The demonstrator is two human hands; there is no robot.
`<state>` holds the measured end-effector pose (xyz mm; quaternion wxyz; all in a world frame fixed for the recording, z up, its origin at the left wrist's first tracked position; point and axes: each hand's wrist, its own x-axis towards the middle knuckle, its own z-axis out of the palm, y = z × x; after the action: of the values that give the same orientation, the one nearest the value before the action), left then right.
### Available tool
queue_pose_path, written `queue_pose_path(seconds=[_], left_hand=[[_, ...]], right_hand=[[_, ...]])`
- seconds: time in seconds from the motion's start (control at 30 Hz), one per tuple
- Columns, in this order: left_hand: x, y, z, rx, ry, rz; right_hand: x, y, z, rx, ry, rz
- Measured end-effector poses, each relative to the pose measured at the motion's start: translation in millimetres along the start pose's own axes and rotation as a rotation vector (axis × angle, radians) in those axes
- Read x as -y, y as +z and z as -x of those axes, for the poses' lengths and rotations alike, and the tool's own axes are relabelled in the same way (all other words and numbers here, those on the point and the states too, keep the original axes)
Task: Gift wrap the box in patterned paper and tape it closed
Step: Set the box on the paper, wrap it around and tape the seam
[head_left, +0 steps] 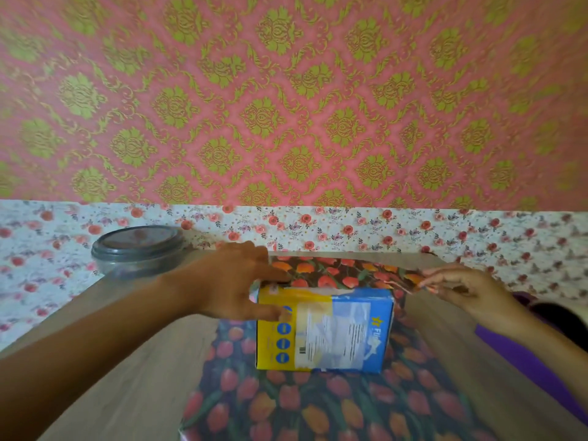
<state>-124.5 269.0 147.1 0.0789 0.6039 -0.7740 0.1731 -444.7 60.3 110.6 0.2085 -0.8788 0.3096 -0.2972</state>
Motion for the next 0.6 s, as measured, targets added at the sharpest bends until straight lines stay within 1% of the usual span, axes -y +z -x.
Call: queue_pose_path(seconds=[0.1, 0.17, 0.23, 0.3, 0.37, 0.4, 0.43, 0.47, 0.57, 0.6], left_hand=[[-10, 14, -9, 0.055, -0.038, 0.001], [-14, 19, -12, 0.13, -0.082, 0.092], [-15, 22, -13, 0.142, -0.082, 0.085], [-15, 21, -12, 0.111, -0.045, 0.019], [-15, 21, -12, 0.085, -0.042, 0.004], [-15, 21, -12, 0.069, -0.043, -0.002], [-15, 23, -10, 0.05, -0.046, -0.005], [-13, 26, -8, 0.015, -0.047, 0.003], [-9, 35, -1, -0.052, -0.062, 0.074], [-7, 38, 0, -0.061, -0.052, 0.047]], right_hand=[[15, 5, 6, -0.047, -0.002, -0.012], [30, 6, 6, -0.094, -0.063, 0.028], [53, 8, 4, -0.105, -0.155, 0.037], [77, 15, 2, -0.02, -0.19, 0.095], [92, 29, 0, 0.109, -0.228, 0.291], [97, 38, -1, 0.13, -0.257, 0.406], [99, 46, -1, 0.11, -0.285, 0.494], [99, 54, 1, 0.058, -0.305, 0.527], [86, 73, 3, -0.108, -0.34, 0.418], [80, 78, 2, -0.138, -0.345, 0.378]])
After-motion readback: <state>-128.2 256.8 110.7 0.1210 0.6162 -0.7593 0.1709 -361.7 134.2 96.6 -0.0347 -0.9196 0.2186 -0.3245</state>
